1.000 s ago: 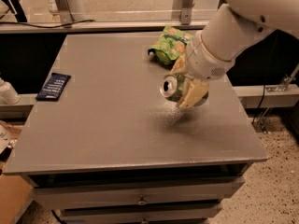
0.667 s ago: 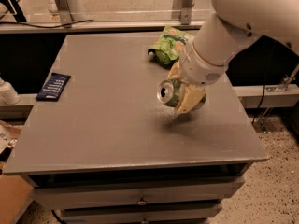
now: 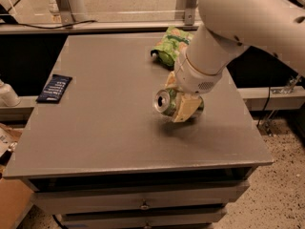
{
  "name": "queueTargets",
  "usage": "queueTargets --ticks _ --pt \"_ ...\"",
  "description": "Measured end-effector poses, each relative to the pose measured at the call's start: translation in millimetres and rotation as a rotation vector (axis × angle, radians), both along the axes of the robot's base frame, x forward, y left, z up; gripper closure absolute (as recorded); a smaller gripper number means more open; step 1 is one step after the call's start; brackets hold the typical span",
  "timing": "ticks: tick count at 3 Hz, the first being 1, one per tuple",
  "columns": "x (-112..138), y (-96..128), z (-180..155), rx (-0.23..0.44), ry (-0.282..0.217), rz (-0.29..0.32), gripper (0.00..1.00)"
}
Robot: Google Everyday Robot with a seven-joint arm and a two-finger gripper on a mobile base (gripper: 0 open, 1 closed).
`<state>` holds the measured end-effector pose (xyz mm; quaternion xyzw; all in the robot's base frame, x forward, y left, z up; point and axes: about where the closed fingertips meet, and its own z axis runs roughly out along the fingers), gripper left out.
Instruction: Knock green can over
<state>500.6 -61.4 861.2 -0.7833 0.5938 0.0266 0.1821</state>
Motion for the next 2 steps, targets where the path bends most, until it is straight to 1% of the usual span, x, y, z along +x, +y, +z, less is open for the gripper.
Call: queueTargets --ticks 2 --pt "-2.4 5.3 -4.8 -0.002 0.004 0.002 0.12"
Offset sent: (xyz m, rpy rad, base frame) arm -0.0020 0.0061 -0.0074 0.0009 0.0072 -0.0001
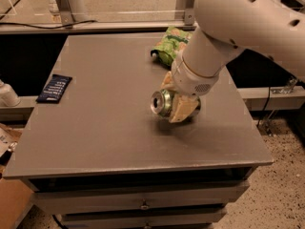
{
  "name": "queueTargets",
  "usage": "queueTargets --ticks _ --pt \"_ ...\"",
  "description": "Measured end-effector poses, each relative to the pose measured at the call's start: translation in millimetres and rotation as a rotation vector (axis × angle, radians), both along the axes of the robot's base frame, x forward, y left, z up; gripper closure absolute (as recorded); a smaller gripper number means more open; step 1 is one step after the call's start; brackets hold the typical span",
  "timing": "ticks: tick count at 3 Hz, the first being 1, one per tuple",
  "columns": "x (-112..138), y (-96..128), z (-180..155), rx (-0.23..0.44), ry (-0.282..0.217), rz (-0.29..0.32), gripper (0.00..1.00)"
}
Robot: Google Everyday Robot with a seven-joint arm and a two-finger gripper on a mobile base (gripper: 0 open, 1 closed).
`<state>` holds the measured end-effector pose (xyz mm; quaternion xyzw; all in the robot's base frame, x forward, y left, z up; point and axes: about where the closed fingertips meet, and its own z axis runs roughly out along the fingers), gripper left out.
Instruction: Knock green can over
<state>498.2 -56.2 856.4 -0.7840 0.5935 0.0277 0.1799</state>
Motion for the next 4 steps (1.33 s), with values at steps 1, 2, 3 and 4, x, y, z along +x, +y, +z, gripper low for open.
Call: queueTargets --ticks 1,2,3,4 --pt "-1 2 -1 0.002 0.001 0.002 0.00" --pt "-2 2 -1 0.003 0.002 0.002 0.00" --pt "1 -5 2 0.087 0.043 -0.053 0.00" --pt "11 -36 12 0.245 0.089 -0.178 0.00"
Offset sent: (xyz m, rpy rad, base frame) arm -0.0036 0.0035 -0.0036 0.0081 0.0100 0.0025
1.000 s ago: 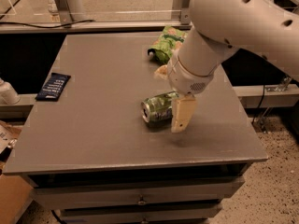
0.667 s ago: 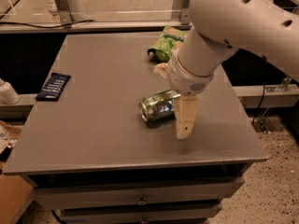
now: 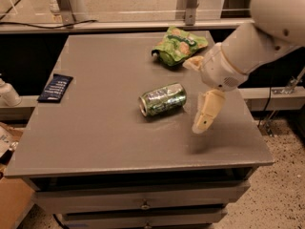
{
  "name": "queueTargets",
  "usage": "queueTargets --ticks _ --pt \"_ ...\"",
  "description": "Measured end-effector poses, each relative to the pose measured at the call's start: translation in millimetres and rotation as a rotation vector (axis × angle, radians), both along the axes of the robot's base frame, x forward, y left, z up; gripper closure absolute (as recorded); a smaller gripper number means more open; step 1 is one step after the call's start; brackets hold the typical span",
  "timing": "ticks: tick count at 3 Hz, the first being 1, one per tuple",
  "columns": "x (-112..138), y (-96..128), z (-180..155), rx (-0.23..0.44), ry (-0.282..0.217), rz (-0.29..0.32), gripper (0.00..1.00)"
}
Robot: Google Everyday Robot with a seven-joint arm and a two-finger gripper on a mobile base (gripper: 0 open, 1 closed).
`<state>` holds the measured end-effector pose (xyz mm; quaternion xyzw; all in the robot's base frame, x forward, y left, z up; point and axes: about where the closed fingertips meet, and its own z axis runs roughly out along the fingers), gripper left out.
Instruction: Knock green can over
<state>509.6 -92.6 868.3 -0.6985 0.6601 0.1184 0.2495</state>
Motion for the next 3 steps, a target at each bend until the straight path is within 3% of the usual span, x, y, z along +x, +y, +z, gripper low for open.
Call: queueTargets --ticks 1,2,3 --pt "12 -38 15 0.146 0.028 -0.135 0.00" --pt "22 -74 31 0.239 0.026 -0.241 0.00" --pt "22 -74 31 0.239 0.026 -0.240 0.00"
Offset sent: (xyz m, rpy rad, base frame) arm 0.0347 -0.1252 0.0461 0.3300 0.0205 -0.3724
